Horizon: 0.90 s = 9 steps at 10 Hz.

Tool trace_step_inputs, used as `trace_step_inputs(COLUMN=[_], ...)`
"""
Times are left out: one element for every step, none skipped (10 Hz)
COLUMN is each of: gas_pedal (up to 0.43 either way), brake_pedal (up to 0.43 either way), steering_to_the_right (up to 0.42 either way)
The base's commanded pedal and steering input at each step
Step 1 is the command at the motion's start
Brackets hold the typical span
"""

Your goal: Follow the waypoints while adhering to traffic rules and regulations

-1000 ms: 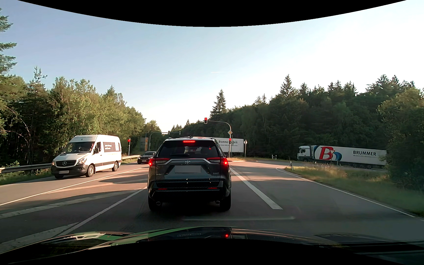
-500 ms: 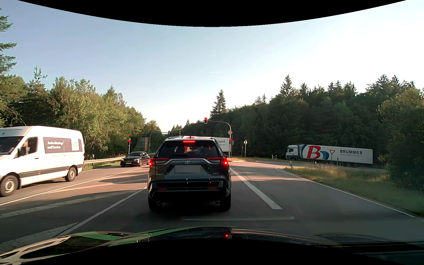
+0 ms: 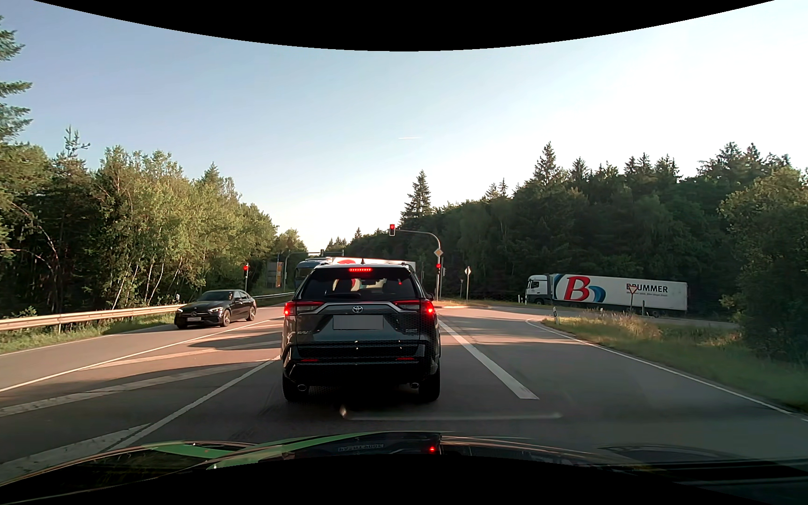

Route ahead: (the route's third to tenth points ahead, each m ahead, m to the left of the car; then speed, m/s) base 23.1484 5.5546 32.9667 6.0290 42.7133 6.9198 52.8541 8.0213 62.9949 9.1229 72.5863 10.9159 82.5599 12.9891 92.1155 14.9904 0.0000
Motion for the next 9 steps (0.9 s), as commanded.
trace_step_inputs(gas_pedal=[0.000,0.000,0.000,0.000,0.000,0.000,0.000,0.000,0.000], brake_pedal=[0.250,0.250,0.250,0.250,0.250,0.250,0.250,0.250,0.250], steering_to_the_right=[-0.011,-0.011,-0.011,-0.011,-0.011,-0.011,-0.011,-0.011,-0.011])
